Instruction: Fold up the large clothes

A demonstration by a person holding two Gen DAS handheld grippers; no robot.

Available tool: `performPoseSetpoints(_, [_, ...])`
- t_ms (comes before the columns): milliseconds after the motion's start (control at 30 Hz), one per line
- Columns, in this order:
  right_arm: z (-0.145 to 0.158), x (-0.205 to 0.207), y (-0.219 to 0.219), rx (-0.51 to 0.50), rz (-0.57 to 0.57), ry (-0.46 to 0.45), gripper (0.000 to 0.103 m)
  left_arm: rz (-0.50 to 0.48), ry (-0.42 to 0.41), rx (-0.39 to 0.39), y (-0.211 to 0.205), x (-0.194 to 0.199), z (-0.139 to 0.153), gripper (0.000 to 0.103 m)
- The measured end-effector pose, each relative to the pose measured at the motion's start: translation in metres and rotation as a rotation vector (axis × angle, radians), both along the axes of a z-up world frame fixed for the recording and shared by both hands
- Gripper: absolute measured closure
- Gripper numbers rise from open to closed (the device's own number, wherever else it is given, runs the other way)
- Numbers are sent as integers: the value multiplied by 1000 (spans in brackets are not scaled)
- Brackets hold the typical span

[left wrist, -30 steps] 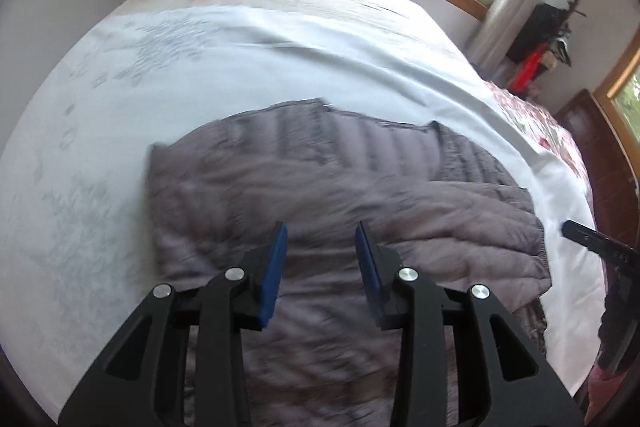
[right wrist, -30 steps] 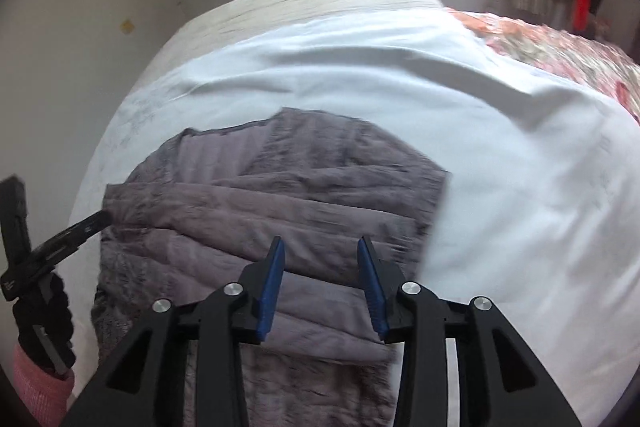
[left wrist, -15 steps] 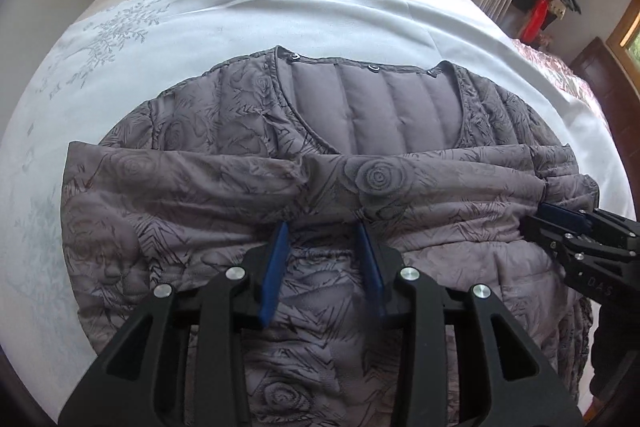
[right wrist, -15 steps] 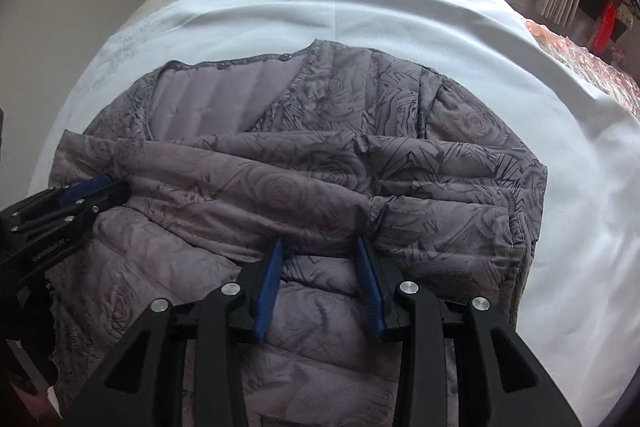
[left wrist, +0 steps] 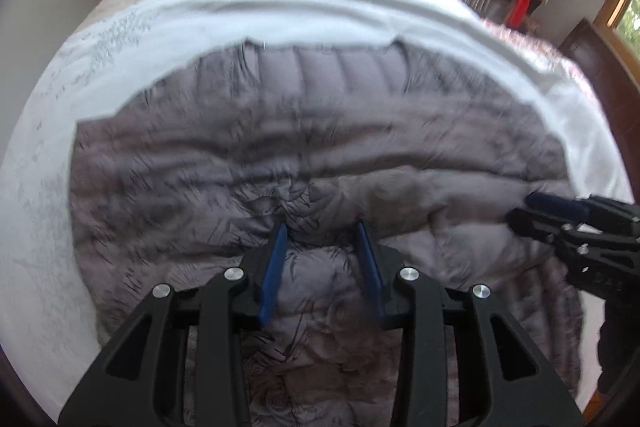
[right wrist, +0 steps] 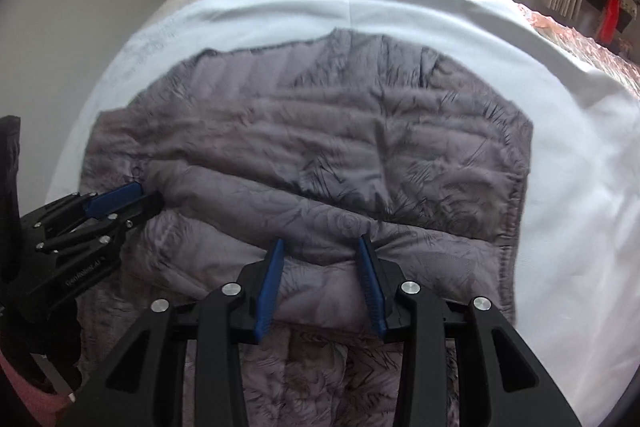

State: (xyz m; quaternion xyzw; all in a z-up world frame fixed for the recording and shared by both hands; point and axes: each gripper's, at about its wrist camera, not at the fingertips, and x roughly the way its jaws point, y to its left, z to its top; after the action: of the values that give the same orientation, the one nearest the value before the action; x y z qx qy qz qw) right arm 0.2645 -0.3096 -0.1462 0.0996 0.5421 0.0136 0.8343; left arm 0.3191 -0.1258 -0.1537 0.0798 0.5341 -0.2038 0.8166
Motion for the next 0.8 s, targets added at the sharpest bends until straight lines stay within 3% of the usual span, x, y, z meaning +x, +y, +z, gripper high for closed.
performPoseSetpoints(300, [-19, 1, 7, -51, -3, -9, 65, -2, 0, 20, -3, 2, -15, 66])
performPoseSetpoints(400, [-7, -8, -4, 26, -19, -11, 64, 17, 37, -10, 7, 0, -5, 67])
performPoseSetpoints(567, [30, -73, -23, 89, -6, -92, 54, 53, 26, -80, 53, -33, 34, 59])
performPoseSetpoints(667, [36, -126, -36, 109, -6, -96, 52, 90, 7, -79, 98, -68, 49, 54])
performPoseSetpoints(800, [29, -195, -55, 124, -57, -69, 51, 166, 51, -56, 164, -121, 50, 48])
